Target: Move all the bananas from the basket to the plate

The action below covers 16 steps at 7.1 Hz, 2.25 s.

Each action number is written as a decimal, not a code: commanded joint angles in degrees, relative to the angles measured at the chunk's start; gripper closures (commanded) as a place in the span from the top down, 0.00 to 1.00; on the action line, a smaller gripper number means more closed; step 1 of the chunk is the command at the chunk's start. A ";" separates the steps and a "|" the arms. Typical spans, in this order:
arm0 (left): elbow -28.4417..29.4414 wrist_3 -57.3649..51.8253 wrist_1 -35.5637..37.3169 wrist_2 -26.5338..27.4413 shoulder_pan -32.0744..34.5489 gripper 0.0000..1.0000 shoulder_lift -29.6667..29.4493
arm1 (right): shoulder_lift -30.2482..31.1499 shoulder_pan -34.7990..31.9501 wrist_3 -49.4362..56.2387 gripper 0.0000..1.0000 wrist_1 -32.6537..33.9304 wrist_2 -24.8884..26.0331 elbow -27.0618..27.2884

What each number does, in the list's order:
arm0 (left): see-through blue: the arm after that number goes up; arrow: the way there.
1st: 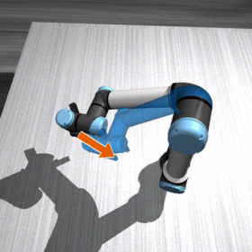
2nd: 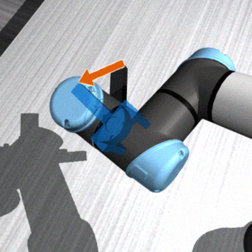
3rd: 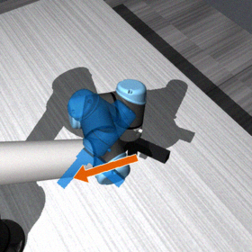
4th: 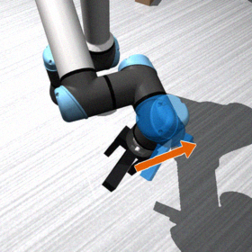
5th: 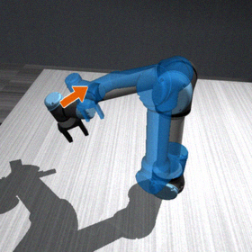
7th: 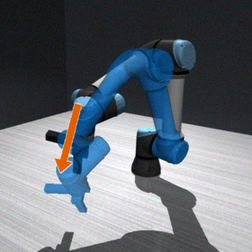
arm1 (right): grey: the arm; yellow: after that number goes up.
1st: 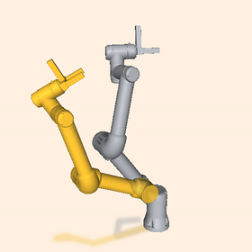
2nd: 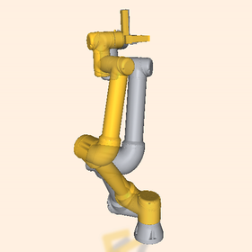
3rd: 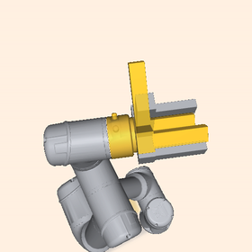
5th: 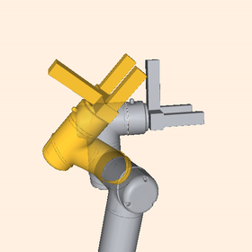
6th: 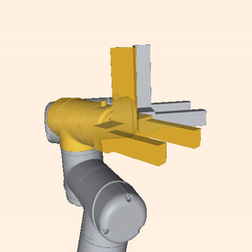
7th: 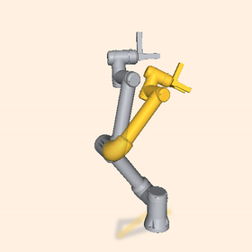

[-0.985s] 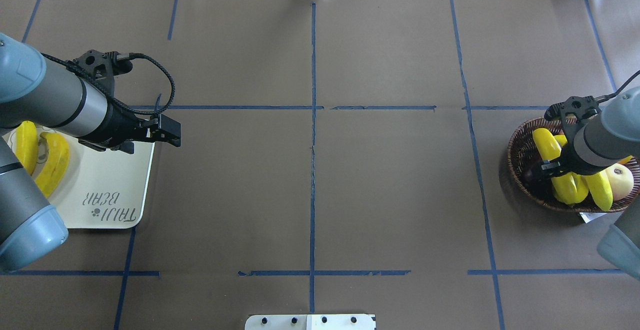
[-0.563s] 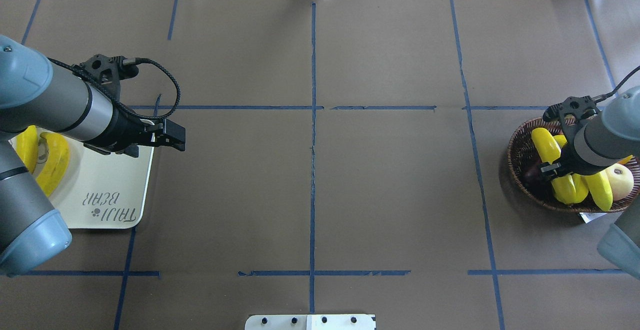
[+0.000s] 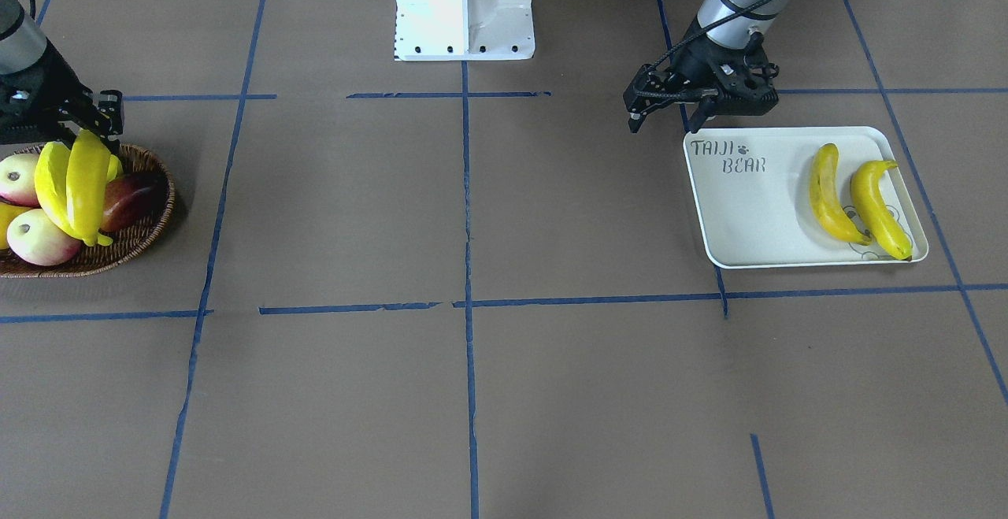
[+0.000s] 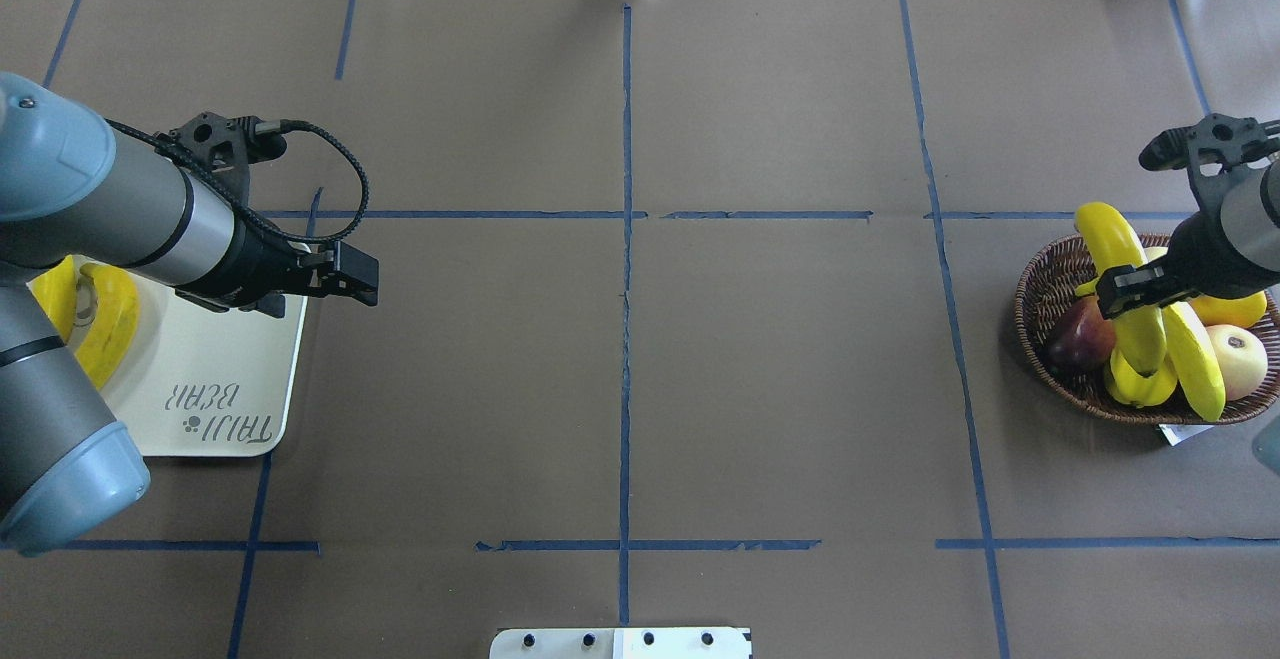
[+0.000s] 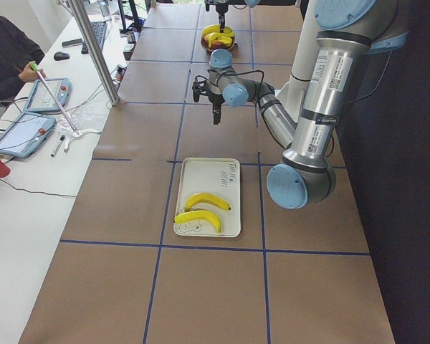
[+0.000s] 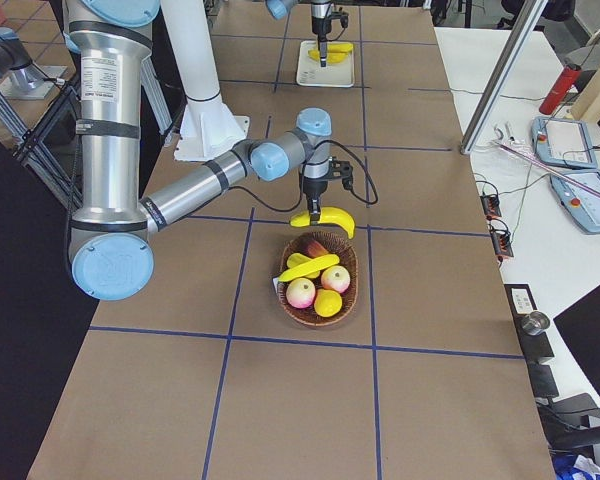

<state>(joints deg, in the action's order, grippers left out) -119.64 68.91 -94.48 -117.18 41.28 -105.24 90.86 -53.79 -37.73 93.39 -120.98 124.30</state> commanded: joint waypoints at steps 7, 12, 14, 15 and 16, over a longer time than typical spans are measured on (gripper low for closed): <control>13.59 38.15 -41.80 -0.16 -0.06 1.00 -9.20 | -29.08 16.74 -29.39 0.00 -7.56 3.40 1.30; 15.66 53.87 -48.87 4.59 -1.11 1.00 -15.69 | -31.18 29.43 -34.25 0.00 -15.59 19.19 -1.52; 17.67 53.79 -50.52 4.77 -2.16 1.00 -16.84 | -31.88 29.97 -34.52 0.00 -16.48 19.46 -1.52; 17.86 53.79 -50.71 4.77 -3.47 1.00 -16.84 | -31.97 29.97 -34.52 0.00 -16.48 19.46 -1.43; 17.86 53.79 -50.71 4.77 -4.44 1.00 -16.84 | -31.98 29.97 -34.52 0.00 -16.57 19.46 -1.43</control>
<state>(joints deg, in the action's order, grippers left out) -101.97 122.68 -144.97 -112.43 38.05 -122.00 58.96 -23.88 -72.22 76.95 -101.56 122.87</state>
